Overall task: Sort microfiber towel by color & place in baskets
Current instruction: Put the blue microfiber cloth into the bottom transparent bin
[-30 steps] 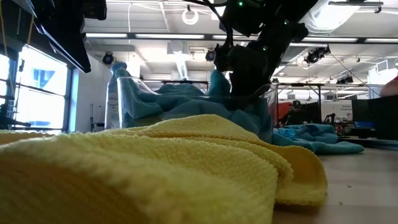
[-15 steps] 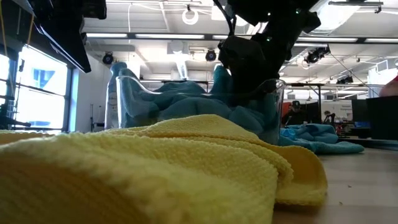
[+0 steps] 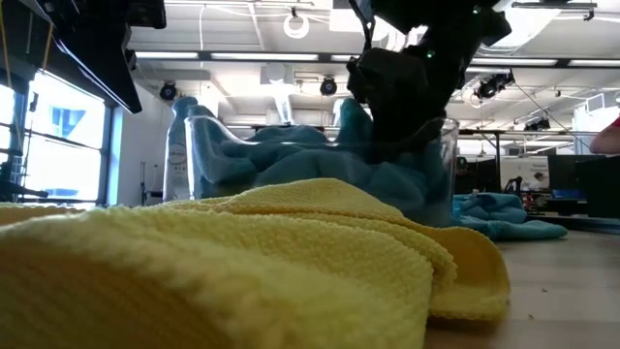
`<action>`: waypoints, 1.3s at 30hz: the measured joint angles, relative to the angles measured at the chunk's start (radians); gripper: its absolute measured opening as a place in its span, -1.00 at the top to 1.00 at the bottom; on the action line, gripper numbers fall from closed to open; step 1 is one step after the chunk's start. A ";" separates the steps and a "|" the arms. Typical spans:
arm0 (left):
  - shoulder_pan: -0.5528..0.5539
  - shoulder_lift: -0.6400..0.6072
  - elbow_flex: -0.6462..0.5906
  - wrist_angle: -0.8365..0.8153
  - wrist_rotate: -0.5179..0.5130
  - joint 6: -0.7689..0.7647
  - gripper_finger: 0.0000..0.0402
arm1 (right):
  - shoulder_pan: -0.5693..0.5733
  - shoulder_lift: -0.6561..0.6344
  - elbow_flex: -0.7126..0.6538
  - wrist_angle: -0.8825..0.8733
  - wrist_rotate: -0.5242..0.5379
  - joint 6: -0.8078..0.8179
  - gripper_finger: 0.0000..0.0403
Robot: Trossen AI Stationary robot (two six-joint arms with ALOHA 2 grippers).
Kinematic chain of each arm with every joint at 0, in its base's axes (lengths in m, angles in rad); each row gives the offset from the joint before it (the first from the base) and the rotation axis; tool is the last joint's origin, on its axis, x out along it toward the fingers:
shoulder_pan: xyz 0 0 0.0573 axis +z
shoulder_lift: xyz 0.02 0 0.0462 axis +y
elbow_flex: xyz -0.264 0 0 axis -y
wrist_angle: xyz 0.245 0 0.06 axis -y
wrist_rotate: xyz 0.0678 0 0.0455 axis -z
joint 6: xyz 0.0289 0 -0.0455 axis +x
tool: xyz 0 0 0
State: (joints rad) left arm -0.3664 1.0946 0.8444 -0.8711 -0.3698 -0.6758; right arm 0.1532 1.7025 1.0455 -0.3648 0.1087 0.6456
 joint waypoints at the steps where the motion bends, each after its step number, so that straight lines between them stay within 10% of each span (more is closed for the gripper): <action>1: 0.000 0.000 0.000 0.000 0.000 0.000 0.54 | 0.000 -0.012 0.000 -0.003 0.000 0.001 0.47; 17: 0.000 0.000 0.000 0.000 0.002 0.000 0.54 | -0.001 -0.119 0.004 0.000 -0.001 0.031 0.44; 39: 0.000 0.000 0.000 0.001 0.002 -0.005 0.54 | -0.008 -0.212 0.006 -0.024 0.069 0.022 -0.07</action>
State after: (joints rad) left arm -0.3662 1.0946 0.8444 -0.8700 -0.3683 -0.6808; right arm 0.1455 1.4907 1.0515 -0.3883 0.1782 0.6678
